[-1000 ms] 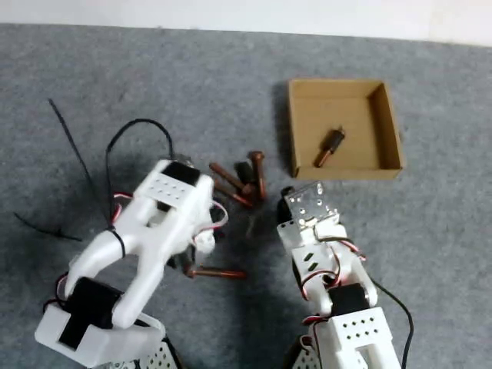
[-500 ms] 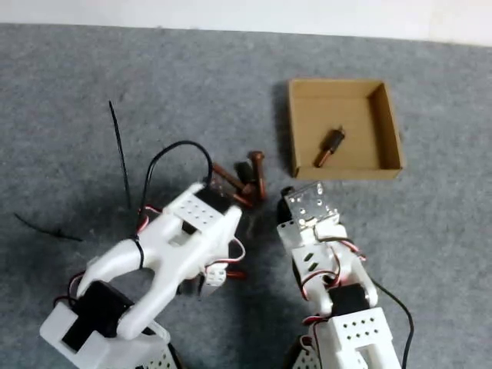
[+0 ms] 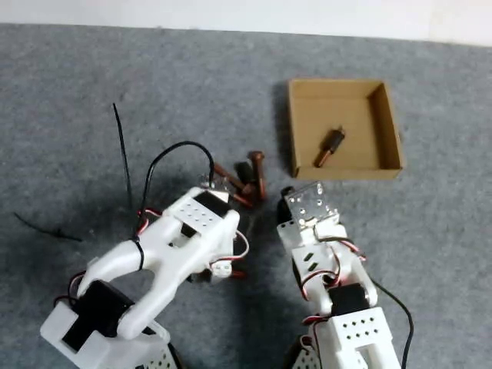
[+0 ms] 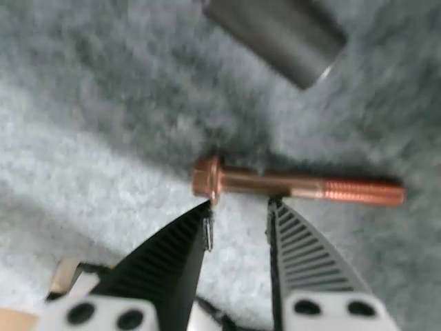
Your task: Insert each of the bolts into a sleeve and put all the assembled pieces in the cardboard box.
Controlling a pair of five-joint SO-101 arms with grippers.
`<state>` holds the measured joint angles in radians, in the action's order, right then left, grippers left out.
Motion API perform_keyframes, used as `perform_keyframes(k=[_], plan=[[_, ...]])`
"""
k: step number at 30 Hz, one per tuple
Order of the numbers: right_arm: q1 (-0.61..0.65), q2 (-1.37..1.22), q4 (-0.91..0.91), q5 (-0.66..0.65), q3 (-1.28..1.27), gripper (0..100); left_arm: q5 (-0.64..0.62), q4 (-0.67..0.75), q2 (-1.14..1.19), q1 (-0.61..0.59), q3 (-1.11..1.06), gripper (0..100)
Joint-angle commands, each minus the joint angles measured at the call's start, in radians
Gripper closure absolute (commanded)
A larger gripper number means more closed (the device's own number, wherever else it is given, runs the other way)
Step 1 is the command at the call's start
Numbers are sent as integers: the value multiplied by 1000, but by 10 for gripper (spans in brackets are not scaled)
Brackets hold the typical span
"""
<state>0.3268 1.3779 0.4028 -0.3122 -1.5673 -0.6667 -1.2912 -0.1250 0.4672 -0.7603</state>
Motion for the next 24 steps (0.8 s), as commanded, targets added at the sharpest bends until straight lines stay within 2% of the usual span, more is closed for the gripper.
perform_keyframes(k=[1,8,13,17,21,24], plan=[[-12,18,-28,-12,15,994,9,71,-13,-82,1,867],[-12,18,-28,-12,15,994,64,89,-13,-147,8,867],[-12,18,-28,-12,15,994,64,203,-15,-219,7,867],[-12,18,-28,-12,15,994,57,163,-25,-194,8,870],[-12,18,-28,-12,15,993,-97,157,-25,-148,8,870],[-12,18,-28,-12,15,993,-143,150,-27,-111,25,870]])
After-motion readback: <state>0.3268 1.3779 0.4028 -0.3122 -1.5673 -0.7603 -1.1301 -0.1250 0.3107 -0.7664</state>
